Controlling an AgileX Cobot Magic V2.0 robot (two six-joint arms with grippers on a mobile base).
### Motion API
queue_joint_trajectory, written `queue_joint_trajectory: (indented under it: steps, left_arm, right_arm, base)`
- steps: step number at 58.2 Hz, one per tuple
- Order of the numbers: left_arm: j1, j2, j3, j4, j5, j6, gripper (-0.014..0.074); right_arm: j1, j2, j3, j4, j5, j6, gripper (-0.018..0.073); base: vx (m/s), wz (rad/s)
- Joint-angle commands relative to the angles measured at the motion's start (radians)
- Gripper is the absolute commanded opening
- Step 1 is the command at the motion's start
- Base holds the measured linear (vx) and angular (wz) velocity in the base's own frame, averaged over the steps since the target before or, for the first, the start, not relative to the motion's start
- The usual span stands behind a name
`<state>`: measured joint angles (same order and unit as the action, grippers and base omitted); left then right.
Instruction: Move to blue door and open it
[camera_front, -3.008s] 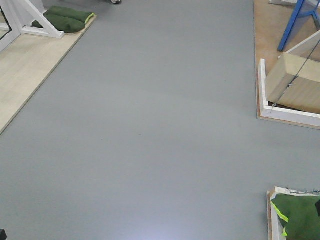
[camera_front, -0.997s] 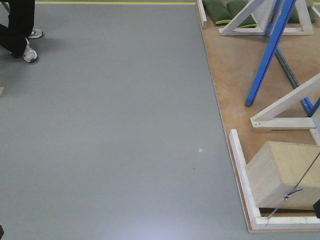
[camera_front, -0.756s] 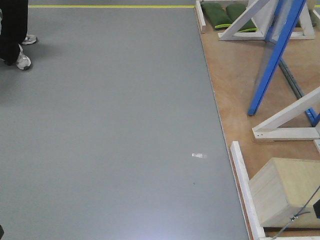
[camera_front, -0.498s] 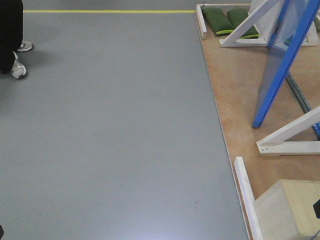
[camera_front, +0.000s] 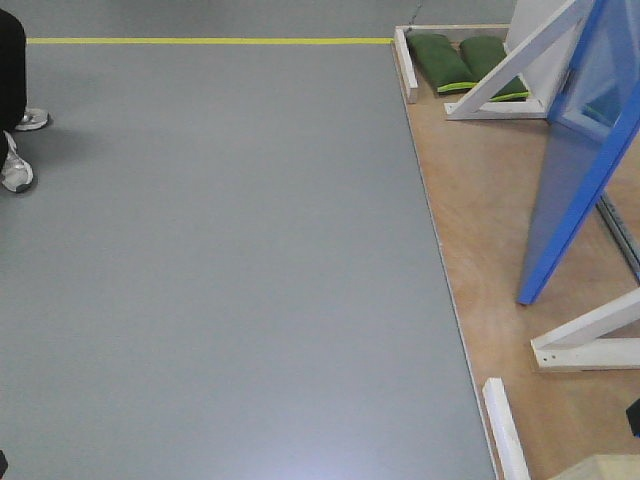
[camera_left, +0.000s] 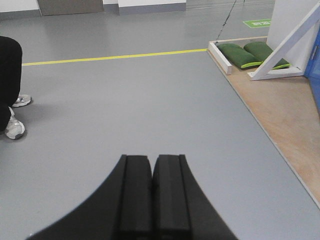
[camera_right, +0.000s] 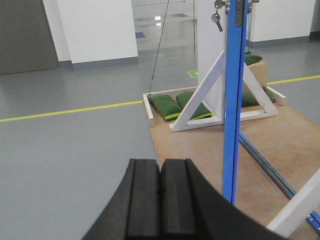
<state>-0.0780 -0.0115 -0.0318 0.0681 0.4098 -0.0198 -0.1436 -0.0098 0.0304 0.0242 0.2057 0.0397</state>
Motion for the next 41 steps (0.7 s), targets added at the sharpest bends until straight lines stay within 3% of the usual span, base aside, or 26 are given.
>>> queue_joint_trajectory:
  steps: [1, 41]
  left_arm:
    - [0.0, -0.016, -0.03, -0.002, -0.084, -0.007, 0.0073]
    - [-0.001, -0.016, -0.03, -0.002, -0.084, -0.007, 0.0073]
  right_arm:
    - [0.002, -0.018, 0.001, -0.004, -0.088, -0.005, 0.0008]
    - [0.002, -0.018, 0.001, -0.004, -0.088, -0.005, 0.0008]
  base:
    - [0.36, 0.0]
    - [0.33, -0.01]
